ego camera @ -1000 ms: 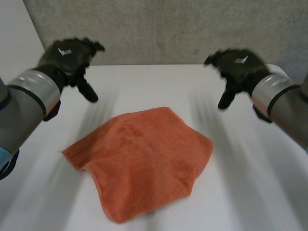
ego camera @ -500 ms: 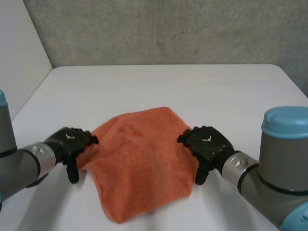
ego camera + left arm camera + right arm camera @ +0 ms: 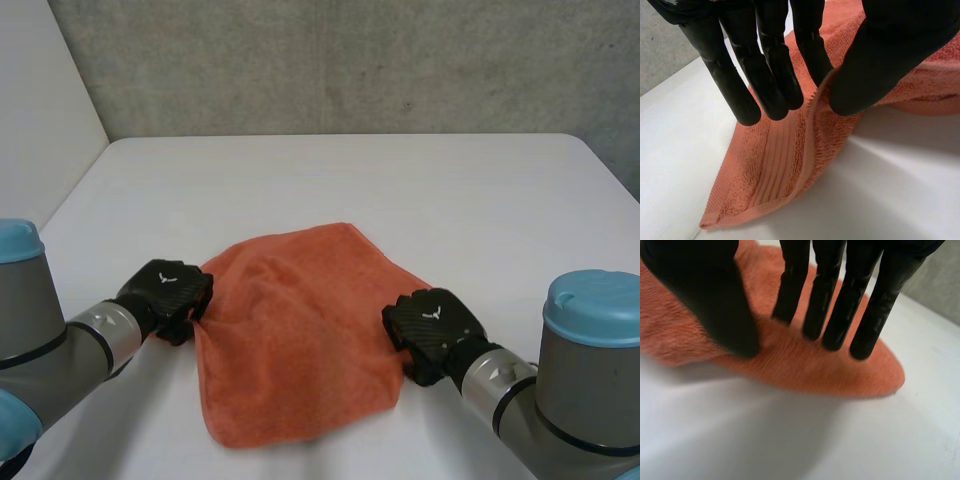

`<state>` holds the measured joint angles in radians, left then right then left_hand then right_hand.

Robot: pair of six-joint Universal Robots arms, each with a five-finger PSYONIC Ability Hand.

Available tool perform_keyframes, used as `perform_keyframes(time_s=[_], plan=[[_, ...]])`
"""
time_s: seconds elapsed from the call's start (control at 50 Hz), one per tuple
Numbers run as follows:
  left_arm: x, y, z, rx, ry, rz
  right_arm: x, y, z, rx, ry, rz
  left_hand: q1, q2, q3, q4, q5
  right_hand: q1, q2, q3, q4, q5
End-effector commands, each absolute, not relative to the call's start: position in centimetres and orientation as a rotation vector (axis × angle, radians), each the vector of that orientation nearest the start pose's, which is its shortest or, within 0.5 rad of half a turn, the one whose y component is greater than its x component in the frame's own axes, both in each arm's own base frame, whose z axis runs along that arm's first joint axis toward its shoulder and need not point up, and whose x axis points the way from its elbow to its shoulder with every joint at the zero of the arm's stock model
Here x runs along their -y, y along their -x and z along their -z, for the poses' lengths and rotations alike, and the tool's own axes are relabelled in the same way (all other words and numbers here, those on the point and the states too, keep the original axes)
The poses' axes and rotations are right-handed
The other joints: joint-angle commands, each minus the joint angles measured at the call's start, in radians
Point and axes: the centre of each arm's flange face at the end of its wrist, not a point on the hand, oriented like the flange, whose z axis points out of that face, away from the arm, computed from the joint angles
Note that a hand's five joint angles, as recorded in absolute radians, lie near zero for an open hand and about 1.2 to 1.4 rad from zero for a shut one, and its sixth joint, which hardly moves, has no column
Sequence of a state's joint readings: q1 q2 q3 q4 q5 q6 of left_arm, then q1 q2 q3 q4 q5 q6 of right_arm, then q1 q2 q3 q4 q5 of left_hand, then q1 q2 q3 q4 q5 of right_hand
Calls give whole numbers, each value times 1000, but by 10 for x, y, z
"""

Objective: Fold the laundry

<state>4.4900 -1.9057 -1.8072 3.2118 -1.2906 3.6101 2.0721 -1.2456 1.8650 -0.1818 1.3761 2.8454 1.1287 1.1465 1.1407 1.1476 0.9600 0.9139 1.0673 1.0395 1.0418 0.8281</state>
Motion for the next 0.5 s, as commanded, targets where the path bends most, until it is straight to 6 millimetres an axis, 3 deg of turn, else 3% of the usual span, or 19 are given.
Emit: perform_keyframes(time_s=[0.02,0.1,0.14,0.2,0.22,0.26,0.28,0.36,0.42,0.46,0.5], plan=[[248,222,-152,-2532,-1183,1682,203,-278,-155,-2122,983,1618,268,250,256,249,262,482,329,357,354,394],[244,221,-173,-2493,-1166,1744,210,-272,-174,-2126,950,1679,268,250,256,249,262,482,329,357,354,394],[236,219,-204,-2460,-1120,1840,216,-267,-179,-2141,930,1699,268,250,256,249,262,482,329,357,354,394],[227,218,-236,-2426,-1046,1975,244,-237,-210,-2198,811,1813,268,250,256,249,262,482,329,357,354,394],[227,218,-236,-2426,-1046,1976,248,-234,-218,-2189,792,1845,268,250,256,249,262,482,329,357,354,394],[218,217,-262,-2383,-976,2106,254,-231,-243,-2133,767,1934,268,250,256,249,262,482,329,357,354,394],[210,216,-280,-2346,-927,2208,254,-231,-243,-2132,767,1935,268,250,256,249,262,482,329,357,354,394],[197,213,-312,-2303,-810,2399,263,-234,-285,-2002,736,2090,268,250,256,249,262,482,329,357,354,394],[192,212,-323,-2317,-747,2468,269,-243,-322,-1863,721,2191,268,250,256,249,262,482,329,357,354,394],[191,212,-325,-2350,-700,2496,270,-252,-331,-1810,738,2197,268,250,256,249,262,482,329,357,354,394],[191,212,-323,-2381,-676,2493,274,-269,-324,-1782,778,2144,268,250,256,249,262,482,329,357,354,394]])
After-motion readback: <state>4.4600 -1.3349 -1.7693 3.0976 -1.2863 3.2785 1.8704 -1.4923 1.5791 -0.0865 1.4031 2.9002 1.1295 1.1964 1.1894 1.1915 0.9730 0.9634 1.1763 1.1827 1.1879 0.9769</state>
